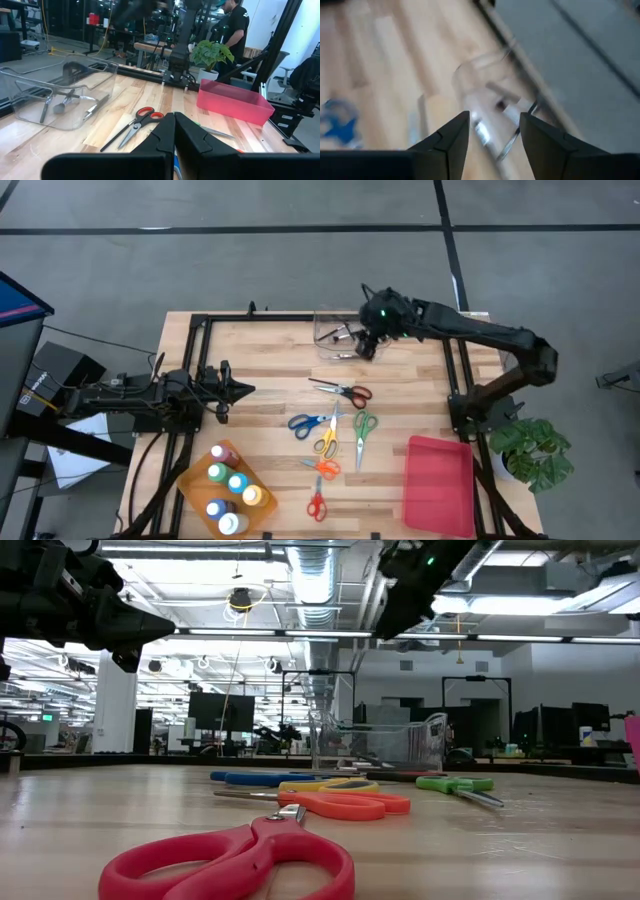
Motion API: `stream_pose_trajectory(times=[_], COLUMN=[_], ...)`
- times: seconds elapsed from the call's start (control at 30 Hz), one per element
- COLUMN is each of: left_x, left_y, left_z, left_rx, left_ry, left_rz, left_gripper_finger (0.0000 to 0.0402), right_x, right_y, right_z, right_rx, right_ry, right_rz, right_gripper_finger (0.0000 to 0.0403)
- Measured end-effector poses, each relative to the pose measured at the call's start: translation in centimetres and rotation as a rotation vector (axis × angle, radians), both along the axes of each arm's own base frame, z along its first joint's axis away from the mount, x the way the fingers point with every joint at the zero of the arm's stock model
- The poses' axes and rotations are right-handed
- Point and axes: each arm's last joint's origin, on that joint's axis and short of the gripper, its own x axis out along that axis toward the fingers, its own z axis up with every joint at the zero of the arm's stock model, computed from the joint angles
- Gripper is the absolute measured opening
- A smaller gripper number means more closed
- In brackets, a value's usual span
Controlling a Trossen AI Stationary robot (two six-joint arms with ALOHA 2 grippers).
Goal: Pick & Place Paint Supplies
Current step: Put the green scissor into the red bin
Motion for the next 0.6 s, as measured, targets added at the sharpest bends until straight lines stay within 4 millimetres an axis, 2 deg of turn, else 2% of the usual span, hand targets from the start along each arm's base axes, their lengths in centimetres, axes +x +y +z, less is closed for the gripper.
stream_pose_trajectory(times=[0.13, 0.3, 0.47, 0.6], left_x=[0.0, 0.0, 0.0, 0.0], left_y=[0.0, 0.0, 0.0, 0.0], left_z=[0.0, 0.0, 0.0, 0.0], left_rx=[0.000, 0.000, 0.000, 0.000], left_ry=[0.000, 0.000, 0.000, 0.000], left_rz=[0.000, 0.000, 0.000, 0.000], left_gripper_finger=[0.0000, 0.0000, 0.0000, 0.0000], right_x=[-0.7, -1.1, -1.4, -1.7], right_y=[3.6, 7.2, 9.7, 10.8], right_z=[-0.3, -2.1, -4.9, -7.4], right_rx=[0.091, 0.128, 0.207, 0.271], right_ry=[0.089, 0.207, 0.230, 0.221], right_rz=[-0.024, -0.094, -0.166, -0.256], right_gripper_finger=[0.0169, 0.0173, 0.0174, 0.0181])
